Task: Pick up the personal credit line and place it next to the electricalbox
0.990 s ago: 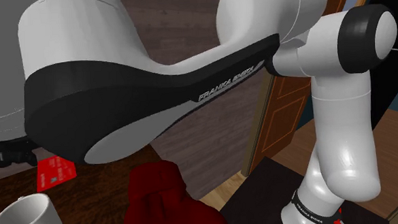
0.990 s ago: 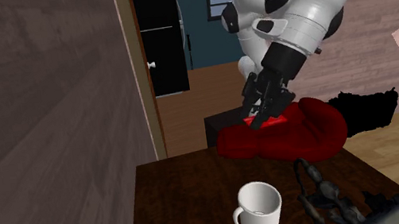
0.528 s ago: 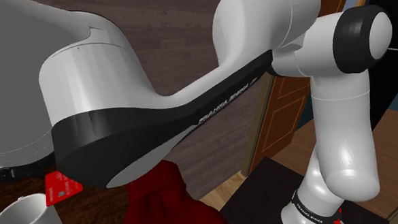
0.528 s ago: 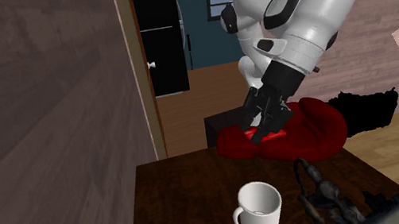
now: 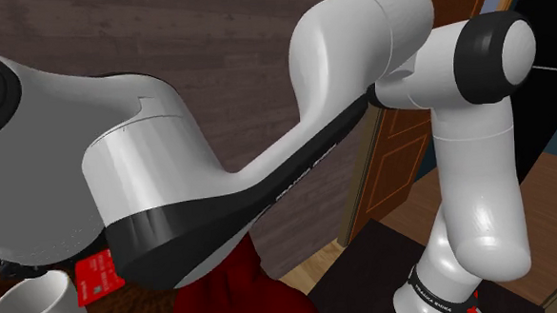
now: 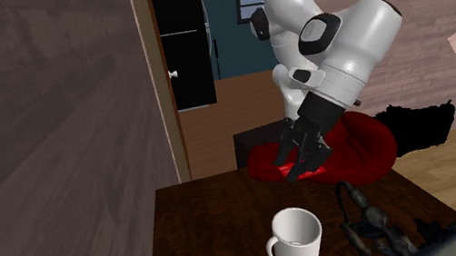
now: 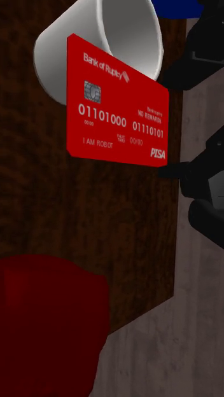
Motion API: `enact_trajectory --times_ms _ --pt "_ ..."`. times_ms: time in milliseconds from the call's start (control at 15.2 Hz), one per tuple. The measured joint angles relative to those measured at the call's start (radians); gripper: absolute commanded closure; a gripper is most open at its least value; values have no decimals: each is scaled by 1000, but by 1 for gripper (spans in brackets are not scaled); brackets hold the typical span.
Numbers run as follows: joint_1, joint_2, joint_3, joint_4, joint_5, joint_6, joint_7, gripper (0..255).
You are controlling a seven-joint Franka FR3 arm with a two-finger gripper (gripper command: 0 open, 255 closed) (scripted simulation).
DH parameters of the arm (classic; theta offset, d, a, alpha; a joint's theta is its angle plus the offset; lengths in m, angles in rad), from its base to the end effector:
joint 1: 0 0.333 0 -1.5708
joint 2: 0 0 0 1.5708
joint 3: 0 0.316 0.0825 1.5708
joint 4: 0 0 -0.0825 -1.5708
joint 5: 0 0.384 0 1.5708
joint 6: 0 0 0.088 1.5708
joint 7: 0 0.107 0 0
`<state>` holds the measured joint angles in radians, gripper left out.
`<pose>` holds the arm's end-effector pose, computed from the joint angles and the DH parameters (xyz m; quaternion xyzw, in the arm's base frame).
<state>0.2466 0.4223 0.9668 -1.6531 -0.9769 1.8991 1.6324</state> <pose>0.3547 0.5513 0.4647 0.9553 -0.0707 0.2862 0.0243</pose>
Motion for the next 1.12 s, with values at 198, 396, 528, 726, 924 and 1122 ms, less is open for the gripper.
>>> enact_trajectory --times_ms 198,396,528,726,924,1122 --pt "2 9 -7 -23 -15 20 23 255" --pt "8 26 -18 -43 -37 40 49 255" --pt "13 39 -27 -51 -52 52 64 255" --pt "19 54 -39 -73 -74 73 92 255" --pt "25 71 -51 -87 -96 90 114 255" --pt "38 94 -66 -95 -121 104 139 255"
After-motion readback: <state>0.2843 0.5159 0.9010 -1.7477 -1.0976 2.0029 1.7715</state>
